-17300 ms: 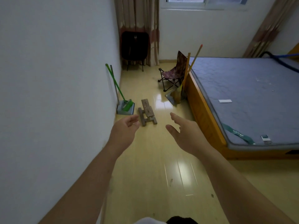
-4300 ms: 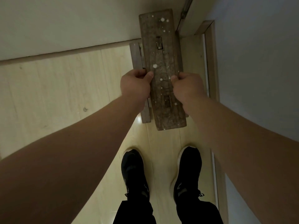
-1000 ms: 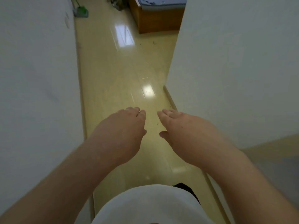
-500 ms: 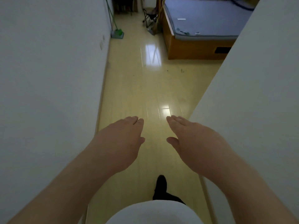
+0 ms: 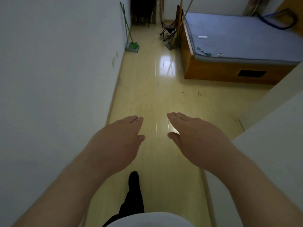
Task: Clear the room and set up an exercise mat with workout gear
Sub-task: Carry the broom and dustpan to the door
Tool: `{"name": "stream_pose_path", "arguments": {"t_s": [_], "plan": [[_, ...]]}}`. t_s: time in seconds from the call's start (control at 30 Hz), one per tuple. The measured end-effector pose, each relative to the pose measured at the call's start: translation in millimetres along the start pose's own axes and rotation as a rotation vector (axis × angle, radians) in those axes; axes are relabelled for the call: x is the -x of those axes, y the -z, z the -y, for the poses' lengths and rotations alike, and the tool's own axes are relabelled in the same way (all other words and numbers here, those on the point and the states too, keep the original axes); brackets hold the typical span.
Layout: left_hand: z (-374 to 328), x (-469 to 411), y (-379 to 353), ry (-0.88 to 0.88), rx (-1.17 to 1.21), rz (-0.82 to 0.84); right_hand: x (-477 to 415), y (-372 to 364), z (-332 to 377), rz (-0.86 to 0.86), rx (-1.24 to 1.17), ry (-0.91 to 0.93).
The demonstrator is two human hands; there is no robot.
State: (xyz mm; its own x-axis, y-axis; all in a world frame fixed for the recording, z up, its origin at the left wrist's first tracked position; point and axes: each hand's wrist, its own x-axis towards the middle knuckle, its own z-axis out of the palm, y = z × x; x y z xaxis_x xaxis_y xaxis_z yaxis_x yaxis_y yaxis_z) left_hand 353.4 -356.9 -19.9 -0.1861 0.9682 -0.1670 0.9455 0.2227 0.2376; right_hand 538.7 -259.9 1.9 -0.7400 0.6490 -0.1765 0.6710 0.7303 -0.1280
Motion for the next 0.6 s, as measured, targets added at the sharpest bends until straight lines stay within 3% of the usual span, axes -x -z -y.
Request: {"name": "stream_pose_path", "arguments": {"t_s": [0.27, 0.6], "plan": [[94.3, -194.5, 58.3, -0.072, -0.017, 0.017, -195.5, 40.5, -16.8, 0.012, -0.026, -0.100], [139.3, -400.5, 103.6, -0.166, -0.035, 0.049, -374.5, 66.5, -89.7, -0.040, -0.076, -0.186]]}}
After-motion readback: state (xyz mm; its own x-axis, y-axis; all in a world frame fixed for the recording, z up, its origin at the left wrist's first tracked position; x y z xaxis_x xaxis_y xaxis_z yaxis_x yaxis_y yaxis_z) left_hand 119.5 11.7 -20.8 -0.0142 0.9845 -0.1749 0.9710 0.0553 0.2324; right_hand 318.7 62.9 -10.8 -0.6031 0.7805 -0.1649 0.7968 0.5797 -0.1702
